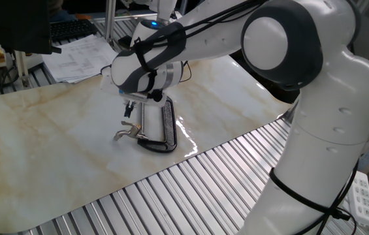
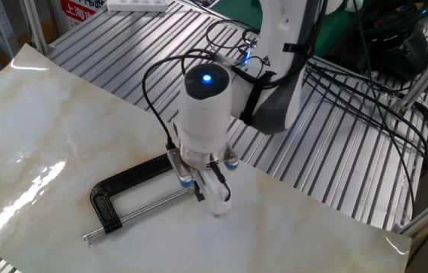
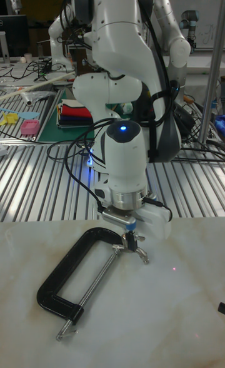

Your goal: Turn on the water tap

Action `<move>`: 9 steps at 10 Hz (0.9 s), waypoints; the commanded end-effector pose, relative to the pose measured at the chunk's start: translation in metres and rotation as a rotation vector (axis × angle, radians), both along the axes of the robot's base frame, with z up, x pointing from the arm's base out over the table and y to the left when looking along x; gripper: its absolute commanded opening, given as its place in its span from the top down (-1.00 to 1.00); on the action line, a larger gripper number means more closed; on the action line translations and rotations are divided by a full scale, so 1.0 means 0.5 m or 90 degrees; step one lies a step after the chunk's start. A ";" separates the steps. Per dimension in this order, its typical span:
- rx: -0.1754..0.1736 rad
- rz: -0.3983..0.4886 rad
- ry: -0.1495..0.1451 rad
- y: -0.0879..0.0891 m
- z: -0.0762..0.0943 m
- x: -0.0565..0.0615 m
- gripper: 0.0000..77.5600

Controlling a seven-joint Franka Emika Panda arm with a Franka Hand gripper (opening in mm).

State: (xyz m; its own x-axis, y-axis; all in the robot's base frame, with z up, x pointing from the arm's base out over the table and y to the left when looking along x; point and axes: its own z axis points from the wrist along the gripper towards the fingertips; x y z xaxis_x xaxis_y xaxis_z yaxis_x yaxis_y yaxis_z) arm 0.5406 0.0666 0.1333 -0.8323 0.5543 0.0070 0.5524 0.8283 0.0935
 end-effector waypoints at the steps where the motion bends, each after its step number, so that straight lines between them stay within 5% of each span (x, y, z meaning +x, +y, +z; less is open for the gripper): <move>1: 0.000 0.004 0.000 0.006 0.000 -0.007 1.00; 9: 0.000 0.005 -0.002 0.022 -0.011 -0.043 1.00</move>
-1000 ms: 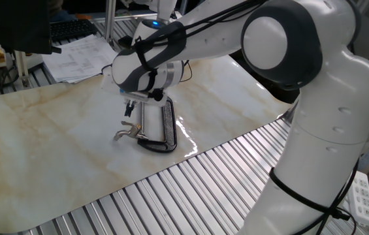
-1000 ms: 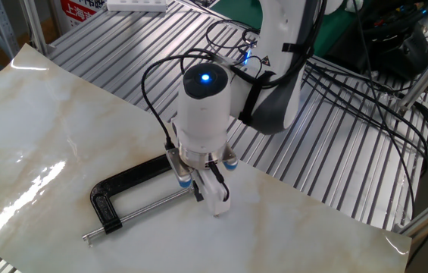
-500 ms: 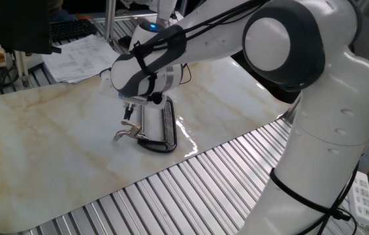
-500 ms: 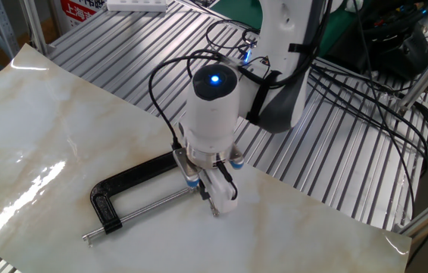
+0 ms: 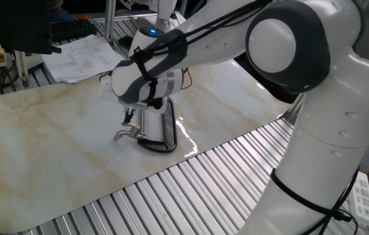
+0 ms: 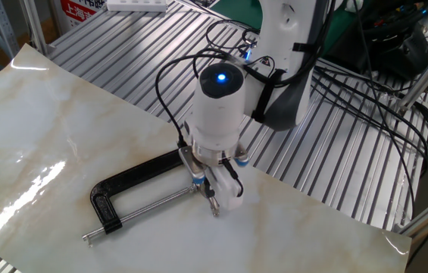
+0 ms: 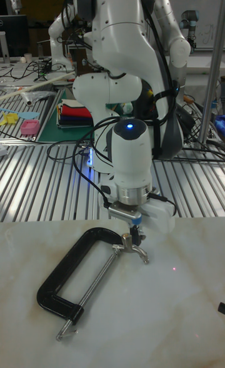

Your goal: Turn on the water tap

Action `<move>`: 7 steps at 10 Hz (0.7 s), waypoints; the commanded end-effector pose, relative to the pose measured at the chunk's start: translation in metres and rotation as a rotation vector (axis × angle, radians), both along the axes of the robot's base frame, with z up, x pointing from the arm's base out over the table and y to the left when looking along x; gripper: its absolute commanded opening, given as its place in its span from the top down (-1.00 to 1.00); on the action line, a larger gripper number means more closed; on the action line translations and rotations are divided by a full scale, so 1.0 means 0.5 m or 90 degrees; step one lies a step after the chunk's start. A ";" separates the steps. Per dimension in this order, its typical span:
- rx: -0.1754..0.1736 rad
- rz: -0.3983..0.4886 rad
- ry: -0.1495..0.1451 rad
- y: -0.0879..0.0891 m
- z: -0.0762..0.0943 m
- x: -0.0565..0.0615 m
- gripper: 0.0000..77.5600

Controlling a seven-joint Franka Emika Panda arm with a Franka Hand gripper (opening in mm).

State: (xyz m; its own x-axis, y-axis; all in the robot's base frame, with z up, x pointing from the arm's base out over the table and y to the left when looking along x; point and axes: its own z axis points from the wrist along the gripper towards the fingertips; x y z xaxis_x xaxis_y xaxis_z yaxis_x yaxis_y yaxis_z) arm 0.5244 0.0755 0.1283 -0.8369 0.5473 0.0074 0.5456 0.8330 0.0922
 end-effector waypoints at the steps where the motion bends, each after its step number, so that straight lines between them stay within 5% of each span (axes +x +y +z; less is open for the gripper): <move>1: 0.000 0.000 -0.005 0.007 -0.004 -0.021 1.00; 7: 0.000 0.000 -0.011 0.012 -0.016 -0.064 1.00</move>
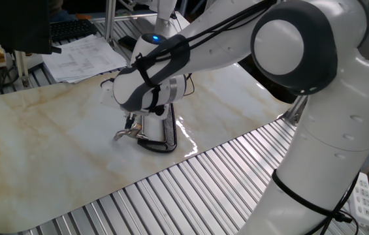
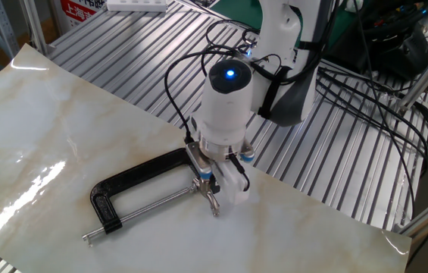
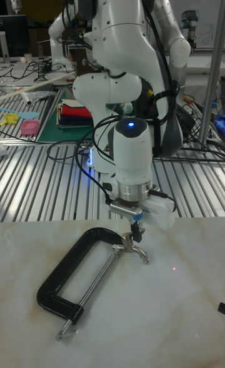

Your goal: Turn on the water tap

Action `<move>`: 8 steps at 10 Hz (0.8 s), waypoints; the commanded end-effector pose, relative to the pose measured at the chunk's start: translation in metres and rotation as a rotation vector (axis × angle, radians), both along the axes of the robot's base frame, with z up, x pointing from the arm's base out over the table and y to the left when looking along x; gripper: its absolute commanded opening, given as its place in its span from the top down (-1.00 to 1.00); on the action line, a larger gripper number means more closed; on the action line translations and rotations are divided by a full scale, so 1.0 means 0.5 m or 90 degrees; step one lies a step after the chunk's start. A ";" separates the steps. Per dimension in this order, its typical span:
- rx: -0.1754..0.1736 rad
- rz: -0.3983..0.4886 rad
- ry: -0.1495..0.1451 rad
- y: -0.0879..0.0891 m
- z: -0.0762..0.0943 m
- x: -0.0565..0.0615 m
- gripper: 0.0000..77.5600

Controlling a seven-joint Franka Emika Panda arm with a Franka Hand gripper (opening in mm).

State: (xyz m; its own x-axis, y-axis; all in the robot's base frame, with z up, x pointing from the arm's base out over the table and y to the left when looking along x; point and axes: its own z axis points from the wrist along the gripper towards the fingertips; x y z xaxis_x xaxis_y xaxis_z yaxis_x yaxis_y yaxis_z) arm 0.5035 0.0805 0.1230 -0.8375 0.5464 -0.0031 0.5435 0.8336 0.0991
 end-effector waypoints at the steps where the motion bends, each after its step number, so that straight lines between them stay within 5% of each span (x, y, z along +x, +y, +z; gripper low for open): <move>1: 0.000 0.002 -0.004 0.001 -0.008 -0.029 1.00; 8: -0.003 0.020 -0.005 0.006 -0.013 -0.068 1.00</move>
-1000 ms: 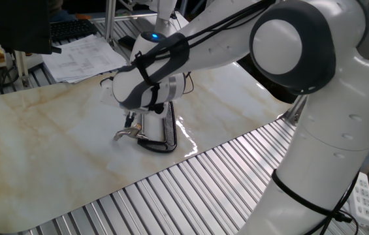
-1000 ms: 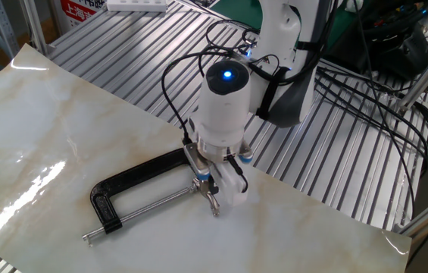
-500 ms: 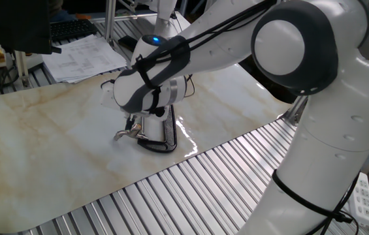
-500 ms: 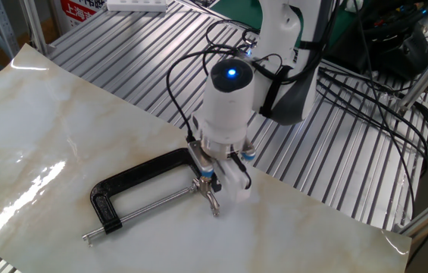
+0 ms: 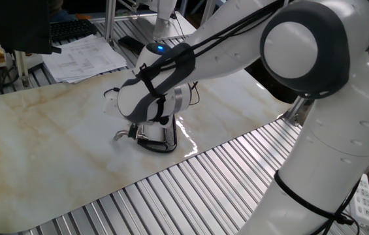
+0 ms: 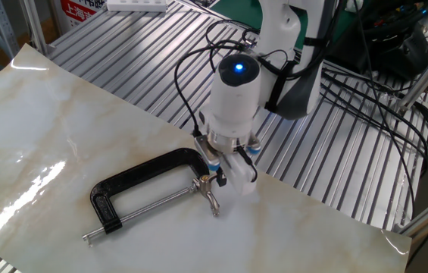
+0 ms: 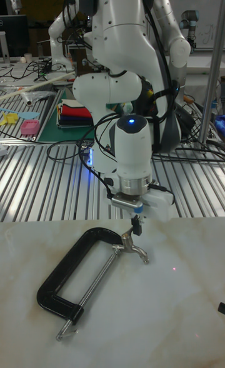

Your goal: Turn on the water tap

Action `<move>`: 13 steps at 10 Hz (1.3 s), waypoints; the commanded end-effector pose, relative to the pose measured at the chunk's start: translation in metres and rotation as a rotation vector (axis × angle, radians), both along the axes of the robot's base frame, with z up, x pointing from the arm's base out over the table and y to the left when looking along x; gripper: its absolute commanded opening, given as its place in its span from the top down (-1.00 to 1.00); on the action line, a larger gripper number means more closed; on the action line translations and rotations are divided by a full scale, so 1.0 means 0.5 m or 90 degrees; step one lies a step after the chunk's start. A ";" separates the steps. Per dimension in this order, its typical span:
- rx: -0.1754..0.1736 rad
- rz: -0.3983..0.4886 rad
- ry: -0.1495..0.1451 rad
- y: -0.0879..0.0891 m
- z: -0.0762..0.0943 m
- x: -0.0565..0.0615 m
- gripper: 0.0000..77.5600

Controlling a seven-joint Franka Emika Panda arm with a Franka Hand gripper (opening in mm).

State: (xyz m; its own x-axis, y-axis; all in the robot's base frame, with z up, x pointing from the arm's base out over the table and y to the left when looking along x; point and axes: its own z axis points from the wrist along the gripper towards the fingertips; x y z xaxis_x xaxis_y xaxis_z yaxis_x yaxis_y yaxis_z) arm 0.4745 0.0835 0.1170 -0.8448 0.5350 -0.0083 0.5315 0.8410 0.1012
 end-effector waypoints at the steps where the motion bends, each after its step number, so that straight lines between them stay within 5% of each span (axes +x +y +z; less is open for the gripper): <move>1: -0.003 0.017 -0.002 -0.001 -0.003 -0.015 1.00; 9: 0.000 -0.018 0.010 0.032 0.026 -0.042 1.00; 13: 0.000 0.003 0.036 0.030 0.121 -0.065 1.00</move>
State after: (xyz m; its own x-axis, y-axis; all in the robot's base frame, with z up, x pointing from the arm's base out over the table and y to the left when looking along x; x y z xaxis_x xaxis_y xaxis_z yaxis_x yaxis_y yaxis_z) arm 0.4473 0.1016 0.1560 -0.8342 0.5511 0.0197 0.5507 0.8306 0.0827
